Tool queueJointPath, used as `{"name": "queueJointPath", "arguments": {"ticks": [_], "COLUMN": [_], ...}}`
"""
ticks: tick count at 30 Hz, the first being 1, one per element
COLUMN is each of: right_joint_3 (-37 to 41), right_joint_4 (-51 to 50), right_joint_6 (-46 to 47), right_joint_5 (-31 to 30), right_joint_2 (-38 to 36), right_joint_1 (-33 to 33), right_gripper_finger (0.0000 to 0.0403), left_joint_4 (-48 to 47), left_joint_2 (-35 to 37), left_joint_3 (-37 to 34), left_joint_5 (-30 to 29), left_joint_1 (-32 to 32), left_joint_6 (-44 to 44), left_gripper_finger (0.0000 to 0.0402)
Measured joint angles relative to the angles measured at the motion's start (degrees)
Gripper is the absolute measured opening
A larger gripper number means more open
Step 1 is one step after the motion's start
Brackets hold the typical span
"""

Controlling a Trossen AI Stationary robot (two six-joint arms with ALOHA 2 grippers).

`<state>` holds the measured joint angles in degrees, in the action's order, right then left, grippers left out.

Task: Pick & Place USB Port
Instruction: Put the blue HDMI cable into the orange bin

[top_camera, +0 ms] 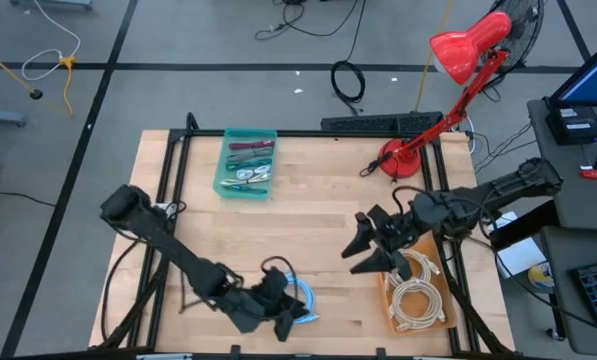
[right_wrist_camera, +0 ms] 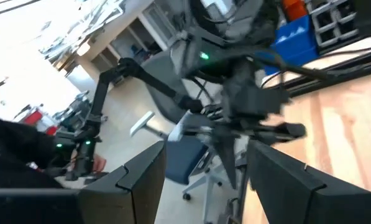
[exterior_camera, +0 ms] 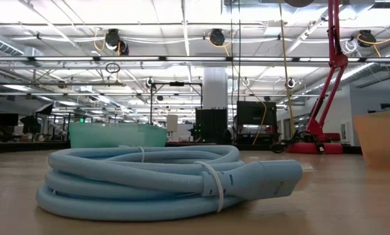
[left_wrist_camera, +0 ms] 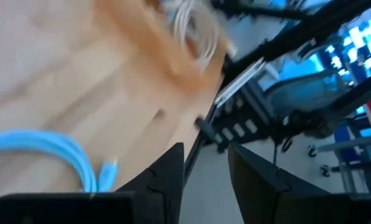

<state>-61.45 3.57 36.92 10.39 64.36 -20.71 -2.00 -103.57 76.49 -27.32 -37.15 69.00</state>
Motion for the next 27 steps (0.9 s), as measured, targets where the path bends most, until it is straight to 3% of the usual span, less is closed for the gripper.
{"name": "queueJointPath", "arguments": {"ticks": [4,9,16,23,27], "right_joint_3": [0.0,0.0,0.0,0.0,0.0], "right_joint_4": [-1.8,-3.9,-5.9,-6.5,-7.0], "right_joint_6": [-0.1,-0.1,-0.5,-1.3,-1.5], "right_joint_5": [0.0,0.6,8.1,11.0,12.3], "right_joint_2": [0.0,-0.1,-0.1,-0.2,-0.2], "right_joint_1": [-1.9,-2.1,-2.0,-2.0,-2.0], "right_gripper_finger": [0.0212,0.0212,0.0212,0.0212,0.0212], "left_joint_4": [-2.8,-25.2,-54.1,-60.7,-63.0], "left_joint_2": [-5.3,-11.8,-21.1,-27.1,-28.7], "left_joint_3": [4.0,18.0,36.4,38.4,38.4], "left_joint_5": [5.0,7.0,9.8,20.4,21.5], "left_joint_1": [0.7,1.7,5.2,7.8,8.0], "left_joint_6": [3.0,4.6,7.5,14.5,17.7], "left_gripper_finger": [0.0127,0.0127,0.0127,0.0127,0.0127]}}
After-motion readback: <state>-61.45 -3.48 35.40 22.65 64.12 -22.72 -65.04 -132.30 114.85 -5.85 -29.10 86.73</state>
